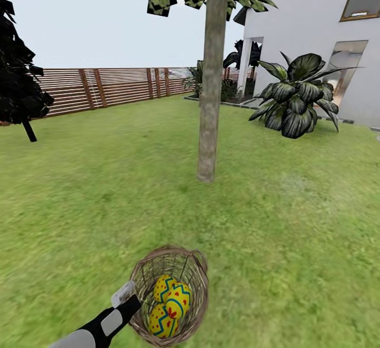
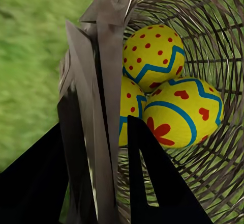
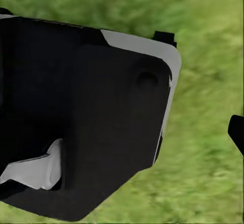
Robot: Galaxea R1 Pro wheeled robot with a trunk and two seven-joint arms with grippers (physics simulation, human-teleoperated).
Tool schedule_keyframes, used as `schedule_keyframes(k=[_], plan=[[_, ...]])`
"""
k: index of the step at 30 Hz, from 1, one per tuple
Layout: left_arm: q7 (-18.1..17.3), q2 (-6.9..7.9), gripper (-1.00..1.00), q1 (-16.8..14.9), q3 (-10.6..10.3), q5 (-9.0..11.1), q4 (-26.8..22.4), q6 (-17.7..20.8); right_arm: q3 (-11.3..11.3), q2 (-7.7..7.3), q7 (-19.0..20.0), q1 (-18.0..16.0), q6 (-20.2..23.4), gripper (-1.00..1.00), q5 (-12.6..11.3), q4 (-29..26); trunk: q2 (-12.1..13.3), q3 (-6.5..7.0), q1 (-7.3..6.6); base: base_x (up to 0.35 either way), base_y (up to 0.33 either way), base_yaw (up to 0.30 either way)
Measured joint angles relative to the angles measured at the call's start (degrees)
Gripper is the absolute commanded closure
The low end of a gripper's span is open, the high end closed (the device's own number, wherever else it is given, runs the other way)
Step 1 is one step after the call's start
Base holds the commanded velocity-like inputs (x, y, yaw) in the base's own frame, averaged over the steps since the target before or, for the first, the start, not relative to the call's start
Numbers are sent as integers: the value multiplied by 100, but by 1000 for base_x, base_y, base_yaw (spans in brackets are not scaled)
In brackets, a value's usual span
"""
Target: Take the three Easter eggs out of the wicker basket on the lawn in the garden, then place them on the lawn next to a single tree (choose any tree) so that all three eggs are next to the same tree and none are left in the basket.
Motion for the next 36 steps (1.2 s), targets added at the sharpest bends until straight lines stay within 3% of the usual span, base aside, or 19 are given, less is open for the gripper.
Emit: schedule_keyframes(k=[7, 36], plan=[[0, -7, 100, 0, -2, 0, 8, -5, -13, -4, 3, 51, -587, -100, 13, 151, 0, 1, 0, 341, 0, 0], [0, -9, 100, 0, 4, 0, 9, -10, -12, -4, 4, 51, -616, -100, 11, 151, 0, 1, 0, 341, 0, 0]])
